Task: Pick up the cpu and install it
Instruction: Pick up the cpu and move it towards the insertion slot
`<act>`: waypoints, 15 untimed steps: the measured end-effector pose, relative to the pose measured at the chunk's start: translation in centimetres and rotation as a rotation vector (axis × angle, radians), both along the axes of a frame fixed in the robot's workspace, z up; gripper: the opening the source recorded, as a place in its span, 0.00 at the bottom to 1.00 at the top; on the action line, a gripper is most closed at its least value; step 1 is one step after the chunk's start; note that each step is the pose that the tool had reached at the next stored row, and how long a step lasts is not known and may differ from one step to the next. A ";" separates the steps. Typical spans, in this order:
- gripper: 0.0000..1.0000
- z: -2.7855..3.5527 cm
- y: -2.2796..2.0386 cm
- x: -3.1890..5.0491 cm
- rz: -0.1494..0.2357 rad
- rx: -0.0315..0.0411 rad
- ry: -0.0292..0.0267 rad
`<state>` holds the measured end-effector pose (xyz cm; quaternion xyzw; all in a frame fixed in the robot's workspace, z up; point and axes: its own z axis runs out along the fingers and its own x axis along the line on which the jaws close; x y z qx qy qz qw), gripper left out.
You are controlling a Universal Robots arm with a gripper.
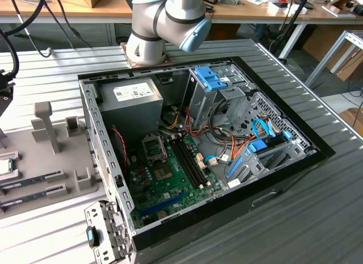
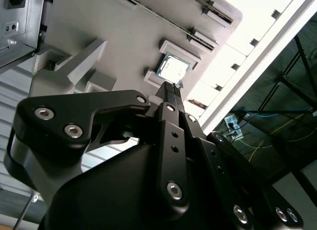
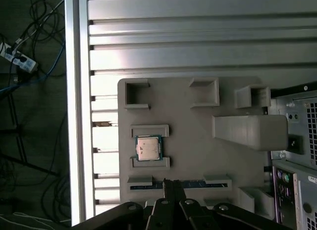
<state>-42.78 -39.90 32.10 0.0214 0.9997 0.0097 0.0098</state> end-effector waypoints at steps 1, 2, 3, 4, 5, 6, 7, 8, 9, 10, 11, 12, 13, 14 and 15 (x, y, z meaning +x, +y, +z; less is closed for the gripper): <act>0.11 0.00 0.00 0.00 0.001 0.0000 0.0000; 0.11 0.00 0.00 0.00 0.003 0.0000 0.0000; 0.11 0.00 0.00 0.00 0.004 0.0000 0.0000; 0.11 0.00 0.00 0.00 0.007 0.0000 0.0000; 0.11 0.00 0.00 0.00 0.009 0.0000 0.0000; 0.11 0.00 0.00 0.00 0.010 0.0000 0.0000; 0.11 0.00 0.00 0.00 0.013 0.0000 0.0001; 0.11 0.00 0.00 0.00 0.015 0.0000 0.0000; 0.11 0.00 0.00 0.00 0.018 0.0000 0.0000; 0.11 0.00 0.00 0.00 0.021 0.0000 0.0000; 0.11 0.00 0.00 0.00 0.025 0.0000 0.0000; 0.11 0.00 0.00 0.00 0.030 0.0000 0.0001; 0.11 0.00 0.00 0.00 0.035 0.0000 0.0000; 0.11 0.00 0.00 0.00 0.041 0.0000 0.0000; 0.11 0.00 0.00 0.00 0.043 0.0000 0.0000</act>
